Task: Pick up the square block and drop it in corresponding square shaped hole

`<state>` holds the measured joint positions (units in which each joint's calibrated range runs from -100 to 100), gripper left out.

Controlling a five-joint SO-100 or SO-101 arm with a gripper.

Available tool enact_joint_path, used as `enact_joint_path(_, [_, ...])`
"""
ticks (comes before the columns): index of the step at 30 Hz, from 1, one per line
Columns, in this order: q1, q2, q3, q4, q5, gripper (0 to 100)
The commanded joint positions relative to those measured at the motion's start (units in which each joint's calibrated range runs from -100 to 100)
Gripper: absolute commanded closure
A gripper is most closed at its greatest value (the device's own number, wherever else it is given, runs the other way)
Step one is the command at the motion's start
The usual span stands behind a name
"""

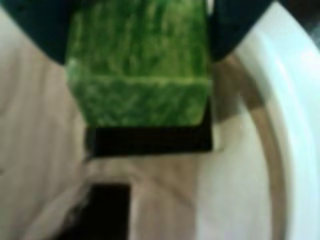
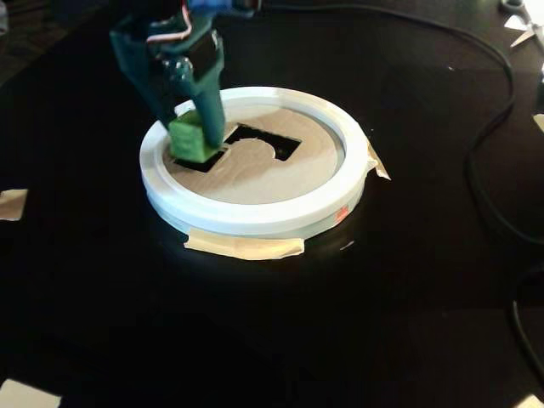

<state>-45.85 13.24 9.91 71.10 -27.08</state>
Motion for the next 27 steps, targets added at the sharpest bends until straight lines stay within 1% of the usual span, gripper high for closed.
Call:
enact_joint_path(1, [-0.6,-4.6,2.2,-4.8,-1.3,70])
enact_joint_path(10, [-0.7,-4.8,4.1,-5.3,-1.4,70])
enact_joint_path(12, [-0.7,-5.1,4.1,-5.3,-1.4,68])
enact_joint_path(17, [-1.1,-5.5,4.1,-5.2,-1.4,32])
enact_joint_path(18, [-2.5,-5.6,4.1,-5.2,-1.4,23])
enact_joint_path(20, [-3.0,-5.6,3.9,-5.2,-1.4,19])
enact_joint_path(24, [-3.1,-6.2,3.3,-4.1,-1.4,19])
enact_joint_path(27, [-2.5,-9.9,4.5,-3.5,-1.1,19])
